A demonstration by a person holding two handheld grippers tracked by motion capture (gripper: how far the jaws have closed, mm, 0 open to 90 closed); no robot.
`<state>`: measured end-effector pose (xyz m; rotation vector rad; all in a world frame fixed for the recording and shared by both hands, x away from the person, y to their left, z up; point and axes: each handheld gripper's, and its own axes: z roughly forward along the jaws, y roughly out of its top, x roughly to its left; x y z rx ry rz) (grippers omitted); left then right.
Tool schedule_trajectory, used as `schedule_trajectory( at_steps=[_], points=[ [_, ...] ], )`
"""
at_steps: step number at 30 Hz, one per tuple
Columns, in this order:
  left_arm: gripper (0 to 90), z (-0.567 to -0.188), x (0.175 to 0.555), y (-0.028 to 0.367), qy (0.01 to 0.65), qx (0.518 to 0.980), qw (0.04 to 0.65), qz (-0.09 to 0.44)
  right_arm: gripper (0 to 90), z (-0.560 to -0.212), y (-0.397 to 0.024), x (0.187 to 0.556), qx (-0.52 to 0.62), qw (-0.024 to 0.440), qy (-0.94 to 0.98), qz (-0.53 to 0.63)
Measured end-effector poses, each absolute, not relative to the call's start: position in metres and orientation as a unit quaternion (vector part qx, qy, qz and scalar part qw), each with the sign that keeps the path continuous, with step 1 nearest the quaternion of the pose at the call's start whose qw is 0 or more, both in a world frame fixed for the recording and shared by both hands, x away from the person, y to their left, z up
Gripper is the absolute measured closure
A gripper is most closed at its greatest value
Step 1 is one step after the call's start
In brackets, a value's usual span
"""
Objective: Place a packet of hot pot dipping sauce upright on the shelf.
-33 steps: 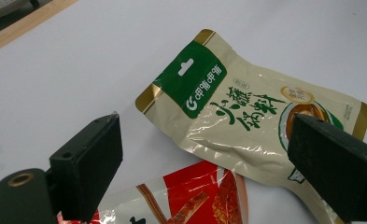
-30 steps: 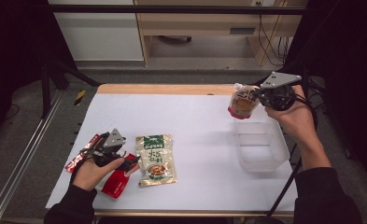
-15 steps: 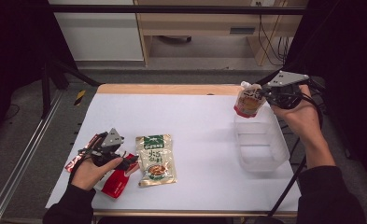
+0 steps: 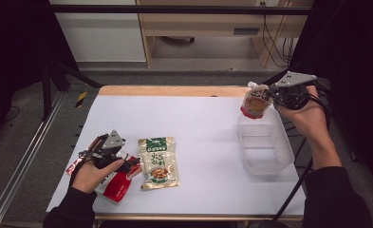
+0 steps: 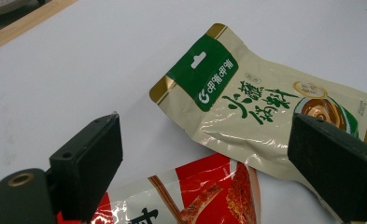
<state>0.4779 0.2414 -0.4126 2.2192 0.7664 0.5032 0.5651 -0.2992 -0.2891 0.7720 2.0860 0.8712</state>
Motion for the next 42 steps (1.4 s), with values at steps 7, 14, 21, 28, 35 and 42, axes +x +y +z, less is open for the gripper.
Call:
schedule_trajectory(
  at_steps=[7, 14, 21, 28, 35, 42],
  points=[
    [10.3, -0.413, 0.478, 0.242, 0.297, 0.862, 0.362, 0.195, 88.7, -0.294, -0.302, 0.569, 0.303, 0.364, 0.815, 0.334],
    [10.4, -0.412, 0.478, 0.240, 0.294, 0.863, 0.362, 0.195, 88.7, -0.301, -0.305, 0.572, 0.305, 0.360, 0.817, 0.331],
    [10.4, -0.411, 0.478, 0.242, 0.296, 0.862, 0.361, 0.196, 88.7, -0.312, -0.310, 0.574, 0.308, 0.351, 0.824, 0.322],
    [10.4, -0.412, 0.479, 0.242, 0.296, 0.863, 0.359, 0.196, 88.7, -0.324, -0.312, 0.573, 0.308, 0.339, 0.830, 0.319],
    [10.4, -0.413, 0.478, 0.240, 0.293, 0.865, 0.358, 0.195, 88.6, -0.333, -0.310, 0.573, 0.307, 0.326, 0.836, 0.316],
    [10.4, -0.412, 0.478, 0.239, 0.292, 0.865, 0.358, 0.194, 88.6, -0.340, -0.308, 0.575, 0.304, 0.317, 0.843, 0.310]
  ],
)
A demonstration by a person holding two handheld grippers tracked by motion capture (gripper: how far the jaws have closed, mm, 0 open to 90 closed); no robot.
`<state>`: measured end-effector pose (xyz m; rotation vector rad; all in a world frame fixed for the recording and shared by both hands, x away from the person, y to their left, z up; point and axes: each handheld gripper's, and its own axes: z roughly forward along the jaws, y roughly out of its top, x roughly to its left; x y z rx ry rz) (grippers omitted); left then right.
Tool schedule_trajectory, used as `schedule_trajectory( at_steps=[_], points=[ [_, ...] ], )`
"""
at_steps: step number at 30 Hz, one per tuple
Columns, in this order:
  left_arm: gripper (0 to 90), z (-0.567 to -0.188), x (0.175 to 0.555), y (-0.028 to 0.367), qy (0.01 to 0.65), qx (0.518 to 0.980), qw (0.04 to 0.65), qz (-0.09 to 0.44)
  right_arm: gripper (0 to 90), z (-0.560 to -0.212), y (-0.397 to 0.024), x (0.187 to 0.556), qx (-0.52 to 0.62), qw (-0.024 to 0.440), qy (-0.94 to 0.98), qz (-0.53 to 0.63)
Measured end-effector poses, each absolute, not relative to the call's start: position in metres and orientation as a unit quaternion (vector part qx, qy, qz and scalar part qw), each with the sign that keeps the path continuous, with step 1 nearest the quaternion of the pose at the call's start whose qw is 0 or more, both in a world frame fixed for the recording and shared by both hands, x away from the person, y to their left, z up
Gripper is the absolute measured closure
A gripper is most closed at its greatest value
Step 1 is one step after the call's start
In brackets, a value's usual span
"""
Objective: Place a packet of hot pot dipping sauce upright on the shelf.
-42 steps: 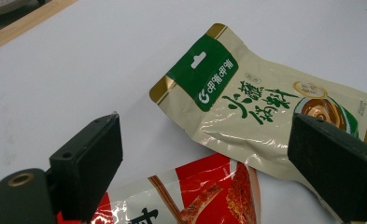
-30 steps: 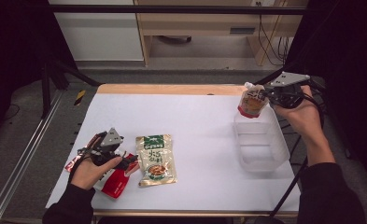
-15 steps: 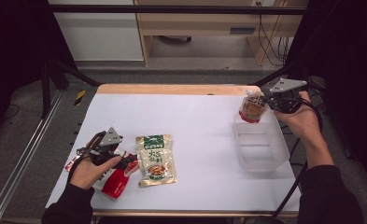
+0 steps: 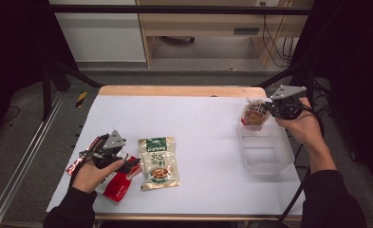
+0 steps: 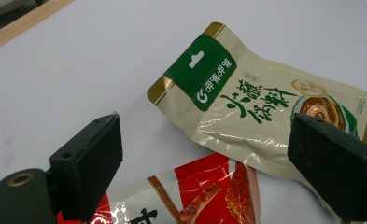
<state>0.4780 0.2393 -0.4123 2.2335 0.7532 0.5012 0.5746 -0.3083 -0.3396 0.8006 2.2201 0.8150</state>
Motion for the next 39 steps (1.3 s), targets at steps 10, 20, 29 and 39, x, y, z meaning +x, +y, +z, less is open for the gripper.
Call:
schedule_trajectory(
  at_steps=[10, 20, 29, 39],
  points=[
    [10.4, -0.413, 0.478, 0.239, 0.293, 0.866, 0.355, 0.193, 88.2, -0.352, -0.306, 0.579, 0.313, 0.301, 0.849, 0.302],
    [10.4, -0.413, 0.479, 0.241, 0.294, 0.867, 0.354, 0.192, 84.2, -0.360, -0.306, 0.582, 0.329, 0.295, 0.841, 0.311],
    [10.3, -0.413, 0.478, 0.242, 0.296, 0.865, 0.357, 0.193, 54.2, -0.357, -0.304, 0.580, 0.358, 0.304, 0.825, 0.315],
    [10.2, -0.413, 0.479, 0.243, 0.298, 0.863, 0.358, 0.194, 26.7, -0.348, -0.297, 0.562, 0.373, 0.334, 0.797, 0.338]
  ],
)
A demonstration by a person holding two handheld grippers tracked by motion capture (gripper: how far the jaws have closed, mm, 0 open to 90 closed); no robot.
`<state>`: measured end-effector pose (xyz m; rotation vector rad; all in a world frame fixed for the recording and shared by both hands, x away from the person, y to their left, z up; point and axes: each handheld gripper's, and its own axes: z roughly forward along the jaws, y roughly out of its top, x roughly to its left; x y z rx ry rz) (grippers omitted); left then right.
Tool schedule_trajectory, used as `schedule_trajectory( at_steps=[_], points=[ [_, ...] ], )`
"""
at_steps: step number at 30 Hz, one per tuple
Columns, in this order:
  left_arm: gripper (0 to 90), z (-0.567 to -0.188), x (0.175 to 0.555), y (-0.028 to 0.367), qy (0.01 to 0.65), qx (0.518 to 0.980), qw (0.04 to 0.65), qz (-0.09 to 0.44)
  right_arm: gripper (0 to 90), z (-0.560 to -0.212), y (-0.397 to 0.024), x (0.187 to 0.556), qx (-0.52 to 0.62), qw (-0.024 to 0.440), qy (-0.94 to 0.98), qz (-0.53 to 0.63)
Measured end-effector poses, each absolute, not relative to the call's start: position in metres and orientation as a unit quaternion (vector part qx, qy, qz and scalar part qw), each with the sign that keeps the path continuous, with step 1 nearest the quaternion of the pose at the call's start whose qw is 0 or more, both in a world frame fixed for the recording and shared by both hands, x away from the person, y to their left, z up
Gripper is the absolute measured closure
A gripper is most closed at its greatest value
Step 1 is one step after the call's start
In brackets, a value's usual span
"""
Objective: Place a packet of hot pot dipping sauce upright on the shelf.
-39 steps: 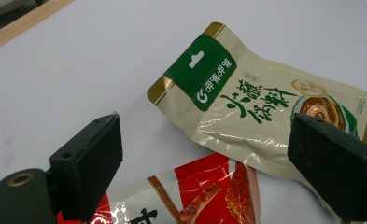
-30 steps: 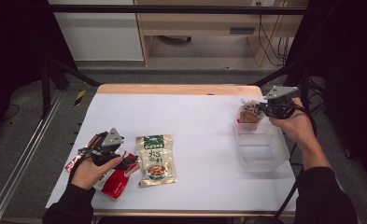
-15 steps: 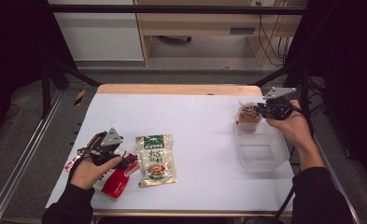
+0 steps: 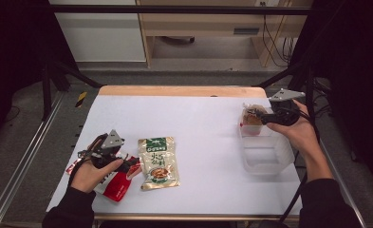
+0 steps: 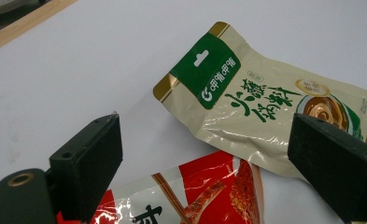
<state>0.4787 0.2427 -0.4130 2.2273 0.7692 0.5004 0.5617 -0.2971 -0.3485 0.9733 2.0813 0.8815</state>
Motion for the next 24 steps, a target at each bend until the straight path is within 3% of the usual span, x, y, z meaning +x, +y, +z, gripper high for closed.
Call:
schedule_trajectory(
  at_steps=[7, 15, 24],
  points=[
    [10.0, -0.416, 0.480, 0.242, 0.300, 0.863, 0.356, 0.195, 11.8, -0.333, -0.285, 0.536, 0.368, 0.353, 0.780, 0.362],
    [9.4, -0.420, 0.481, 0.239, 0.303, 0.862, 0.354, 0.197, 12.6, -0.328, -0.253, 0.497, 0.358, 0.364, 0.765, 0.393],
    [9.0, -0.421, 0.483, 0.239, 0.306, 0.861, 0.357, 0.196, 14.0, -0.350, -0.193, 0.468, 0.328, 0.333, 0.782, 0.412]
  ],
)
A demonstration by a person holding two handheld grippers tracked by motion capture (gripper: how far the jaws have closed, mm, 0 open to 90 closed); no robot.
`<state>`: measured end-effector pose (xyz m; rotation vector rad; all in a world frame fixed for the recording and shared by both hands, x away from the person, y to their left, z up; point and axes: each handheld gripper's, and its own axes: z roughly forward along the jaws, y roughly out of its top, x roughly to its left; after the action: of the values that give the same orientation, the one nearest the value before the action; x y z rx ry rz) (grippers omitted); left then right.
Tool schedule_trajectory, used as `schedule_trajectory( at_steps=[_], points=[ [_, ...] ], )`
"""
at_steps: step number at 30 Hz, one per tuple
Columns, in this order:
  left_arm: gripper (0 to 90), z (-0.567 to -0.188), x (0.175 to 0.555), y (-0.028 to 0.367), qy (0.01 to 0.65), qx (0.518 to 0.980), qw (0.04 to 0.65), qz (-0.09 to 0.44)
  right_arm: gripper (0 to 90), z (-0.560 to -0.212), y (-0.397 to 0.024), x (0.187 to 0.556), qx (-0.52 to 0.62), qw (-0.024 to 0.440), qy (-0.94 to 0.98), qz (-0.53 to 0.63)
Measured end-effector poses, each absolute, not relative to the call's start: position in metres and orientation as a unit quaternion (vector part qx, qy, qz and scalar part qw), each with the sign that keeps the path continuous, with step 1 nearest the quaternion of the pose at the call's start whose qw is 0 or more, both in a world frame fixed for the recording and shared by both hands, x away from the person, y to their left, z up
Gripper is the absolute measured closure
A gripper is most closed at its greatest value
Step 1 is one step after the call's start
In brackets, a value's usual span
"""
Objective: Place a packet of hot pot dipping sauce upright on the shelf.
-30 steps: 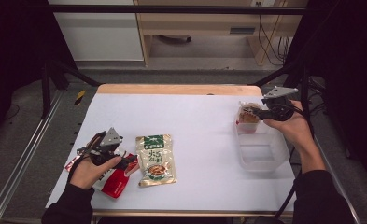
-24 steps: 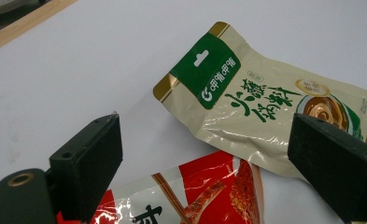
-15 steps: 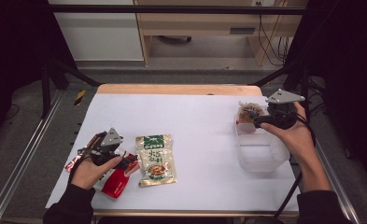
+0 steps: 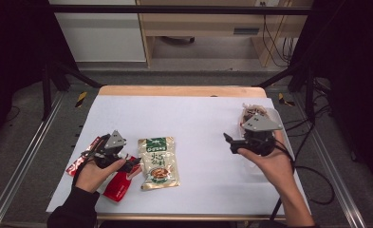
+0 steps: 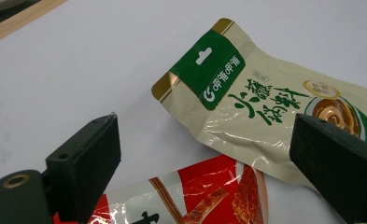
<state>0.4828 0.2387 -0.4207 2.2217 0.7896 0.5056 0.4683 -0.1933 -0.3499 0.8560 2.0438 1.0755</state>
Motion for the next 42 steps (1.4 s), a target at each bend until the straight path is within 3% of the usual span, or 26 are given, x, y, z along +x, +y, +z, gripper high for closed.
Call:
schedule_trajectory(
  at_steps=[19, 42],
  points=[
    [8.9, -0.423, 0.489, 0.236, 0.303, 0.861, 0.360, 0.193, 14.2, -0.409, -0.095, 0.467, 0.308, 0.250, 0.813, 0.427],
    [9.6, -0.446, 0.513, 0.221, 0.302, 0.876, 0.338, 0.164, 15.0, -0.450, -0.083, 0.457, 0.320, 0.233, 0.823, 0.407]
  ],
)
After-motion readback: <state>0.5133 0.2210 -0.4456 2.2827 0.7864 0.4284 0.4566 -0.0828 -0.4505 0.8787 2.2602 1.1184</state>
